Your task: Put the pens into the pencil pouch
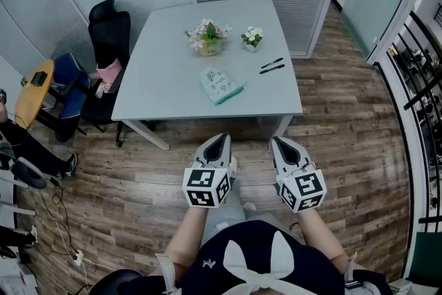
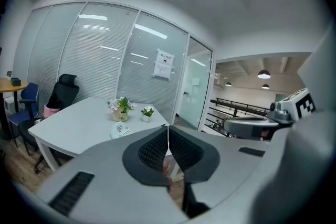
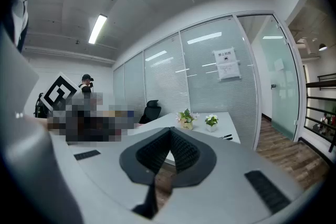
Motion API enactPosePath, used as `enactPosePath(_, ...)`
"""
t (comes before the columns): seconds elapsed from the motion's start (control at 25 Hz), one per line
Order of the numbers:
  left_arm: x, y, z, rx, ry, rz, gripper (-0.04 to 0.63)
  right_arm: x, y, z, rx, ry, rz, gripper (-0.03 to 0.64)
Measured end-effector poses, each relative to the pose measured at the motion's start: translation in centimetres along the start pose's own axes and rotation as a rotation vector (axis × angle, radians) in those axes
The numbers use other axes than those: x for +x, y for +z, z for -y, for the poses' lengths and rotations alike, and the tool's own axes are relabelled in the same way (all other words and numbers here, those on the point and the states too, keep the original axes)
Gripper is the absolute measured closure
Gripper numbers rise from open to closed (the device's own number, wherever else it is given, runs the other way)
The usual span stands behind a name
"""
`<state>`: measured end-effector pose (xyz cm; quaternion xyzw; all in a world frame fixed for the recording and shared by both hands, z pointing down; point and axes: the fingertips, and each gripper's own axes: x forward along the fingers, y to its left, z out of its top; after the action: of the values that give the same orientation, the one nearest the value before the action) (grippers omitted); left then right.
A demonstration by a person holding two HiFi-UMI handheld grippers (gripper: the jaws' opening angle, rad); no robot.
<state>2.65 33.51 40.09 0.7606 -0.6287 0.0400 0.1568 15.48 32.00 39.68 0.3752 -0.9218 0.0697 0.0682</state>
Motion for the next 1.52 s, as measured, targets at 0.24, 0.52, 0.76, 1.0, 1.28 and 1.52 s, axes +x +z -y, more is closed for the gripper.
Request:
enactPosePath(0.24, 1.7, 0.4, -0.1, 0.004, -0.015, -0.009, 0.572, 1.4, 0.0, 1.1, -0.022, -0.002, 0.000, 0.612)
enactPosePath(0.52, 4.3, 0.7, 0.5, 0.037, -0.068, -0.016, 0.571, 3.4, 0.2, 2.9, -0.025, 0.012, -0.012, 0.611)
enactPosePath(0.76, 6.7, 0.6, 0.1, 0.047, -0.085, -0.057, 0.416, 5.2, 0.2, 4.6, -0.003, 0.027, -0.029, 0.496)
enactPosePath(1.0, 8.7, 0.5, -1.9, 0.068, -0.065, -0.102, 0.393, 7.3, -0.2, 6.5, 0.018, 0.030, -0.062, 0.468)
enactPosePath(1.28, 11.9, 0.0, -4.8, 0.090, -0.051, -0.180, 0.393, 10.8, -1.1, 8.4, 0.042, 0.042, -0.098, 0.463)
enactPosePath(1.52, 15.4, -1.1, -7.0, 0.104, -0.076, -0.274, 0.393, 13.6, -1.5, 10.0, 0.062, 0.040, -0.143, 0.463)
